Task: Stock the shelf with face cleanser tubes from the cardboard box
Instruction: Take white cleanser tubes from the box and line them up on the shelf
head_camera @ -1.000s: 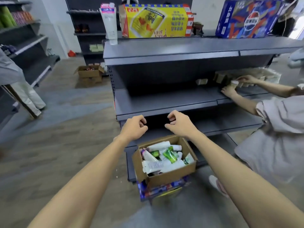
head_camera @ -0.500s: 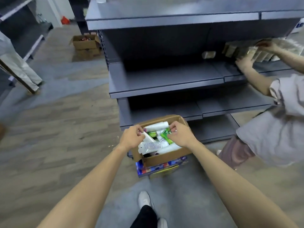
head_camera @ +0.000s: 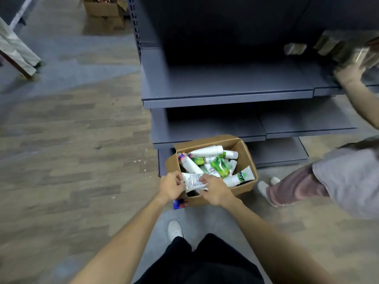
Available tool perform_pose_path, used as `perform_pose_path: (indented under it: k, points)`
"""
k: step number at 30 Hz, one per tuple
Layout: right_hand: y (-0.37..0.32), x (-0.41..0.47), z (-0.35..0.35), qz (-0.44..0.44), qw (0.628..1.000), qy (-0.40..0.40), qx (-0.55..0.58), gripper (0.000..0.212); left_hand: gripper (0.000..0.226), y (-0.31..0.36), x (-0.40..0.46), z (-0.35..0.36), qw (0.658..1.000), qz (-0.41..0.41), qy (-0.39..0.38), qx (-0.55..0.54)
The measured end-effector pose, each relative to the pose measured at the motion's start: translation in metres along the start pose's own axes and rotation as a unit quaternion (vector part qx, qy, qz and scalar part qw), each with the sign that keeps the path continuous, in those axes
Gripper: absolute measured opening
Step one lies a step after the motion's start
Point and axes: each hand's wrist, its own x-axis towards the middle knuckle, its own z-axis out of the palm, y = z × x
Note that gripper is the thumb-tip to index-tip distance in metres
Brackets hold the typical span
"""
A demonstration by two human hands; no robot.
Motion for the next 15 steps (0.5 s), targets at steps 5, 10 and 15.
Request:
perform_pose_path:
  k: [5, 10, 15]
  points:
    - [0.003, 0.01, 0.004, -0.002, 0.999, 0.014, -0.051, 0.04, 0.017, -0.009, 0.004, 0.008, 1.0, -0.008, 0.016, 0.005]
    - [0.006, 0.02, 0.016, -0.01, 0.996, 0.019, -0.088, 0.045, 0.021, -0.023, 0.003, 0.023, 0.999, -0.045, 0.003, -0.009]
    - [0.009, 0.029, 0.03, -0.029, 0.992, 0.009, -0.124, 0.048, 0.017, -0.022, 0.002, 0.035, 0.997, -0.078, -0.001, -0.022]
